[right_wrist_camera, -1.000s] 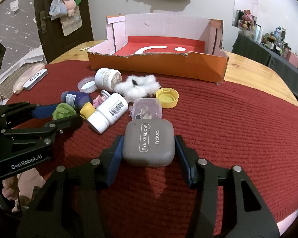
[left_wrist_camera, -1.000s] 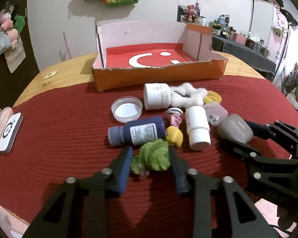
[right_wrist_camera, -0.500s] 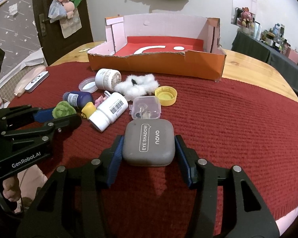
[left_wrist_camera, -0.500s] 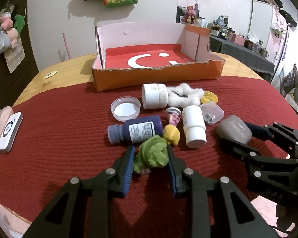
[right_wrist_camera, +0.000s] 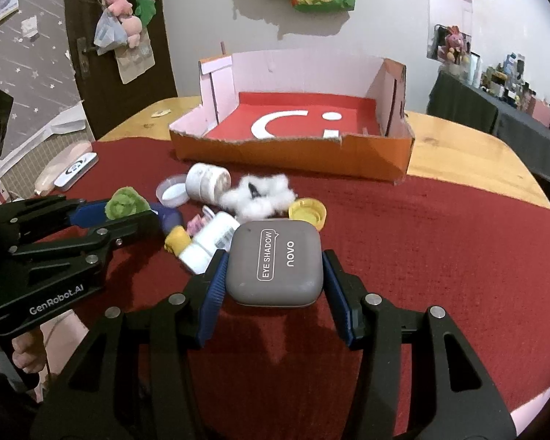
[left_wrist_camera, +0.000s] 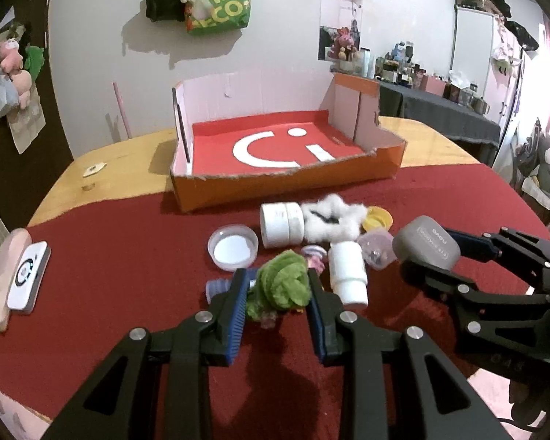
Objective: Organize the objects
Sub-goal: 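Carry the green ball and grey case into the cardboard box with both grippers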
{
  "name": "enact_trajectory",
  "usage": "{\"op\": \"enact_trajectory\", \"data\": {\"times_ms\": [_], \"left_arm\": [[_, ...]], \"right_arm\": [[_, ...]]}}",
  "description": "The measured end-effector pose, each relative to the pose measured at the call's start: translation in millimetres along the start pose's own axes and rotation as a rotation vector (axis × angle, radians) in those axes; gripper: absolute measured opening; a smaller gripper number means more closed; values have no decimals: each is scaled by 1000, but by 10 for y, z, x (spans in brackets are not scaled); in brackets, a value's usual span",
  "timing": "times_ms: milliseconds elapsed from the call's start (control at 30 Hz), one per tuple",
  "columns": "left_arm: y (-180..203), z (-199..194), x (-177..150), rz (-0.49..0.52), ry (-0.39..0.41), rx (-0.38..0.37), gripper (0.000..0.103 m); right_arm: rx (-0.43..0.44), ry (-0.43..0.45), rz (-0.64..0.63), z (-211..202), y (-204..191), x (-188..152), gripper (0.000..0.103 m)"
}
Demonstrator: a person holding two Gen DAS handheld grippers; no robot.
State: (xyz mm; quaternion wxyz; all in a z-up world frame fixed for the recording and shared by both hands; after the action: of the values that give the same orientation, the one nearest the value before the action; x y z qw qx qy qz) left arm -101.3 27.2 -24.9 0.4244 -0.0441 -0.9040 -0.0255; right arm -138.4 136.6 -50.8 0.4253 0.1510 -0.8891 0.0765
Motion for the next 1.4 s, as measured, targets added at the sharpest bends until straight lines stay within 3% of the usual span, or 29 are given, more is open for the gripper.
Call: {"op": "enact_trajectory", "data": {"times_ms": [700, 1400], "left_arm": [[-64, 194, 672, -39, 57, -26, 32], [-218, 627, 1139, -88, -3, -30, 32]], "right_arm": [[62, 41, 28, 133, 46, 723, 49], [78, -39, 83, 548, 287, 1131, 49]]}}
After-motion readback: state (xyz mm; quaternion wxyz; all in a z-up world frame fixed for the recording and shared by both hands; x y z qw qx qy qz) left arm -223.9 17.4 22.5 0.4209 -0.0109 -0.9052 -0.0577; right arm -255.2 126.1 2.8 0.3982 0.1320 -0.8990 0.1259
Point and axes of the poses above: each gripper's, at about its wrist camera, not at the fingertips, and z roughly the way its jaws point, y to its right, x to its top, the point moved 10 cm from there along z, roughly the way its jaws point, and after that the axes turned 3 degrees about y, right-handed, at the moved point
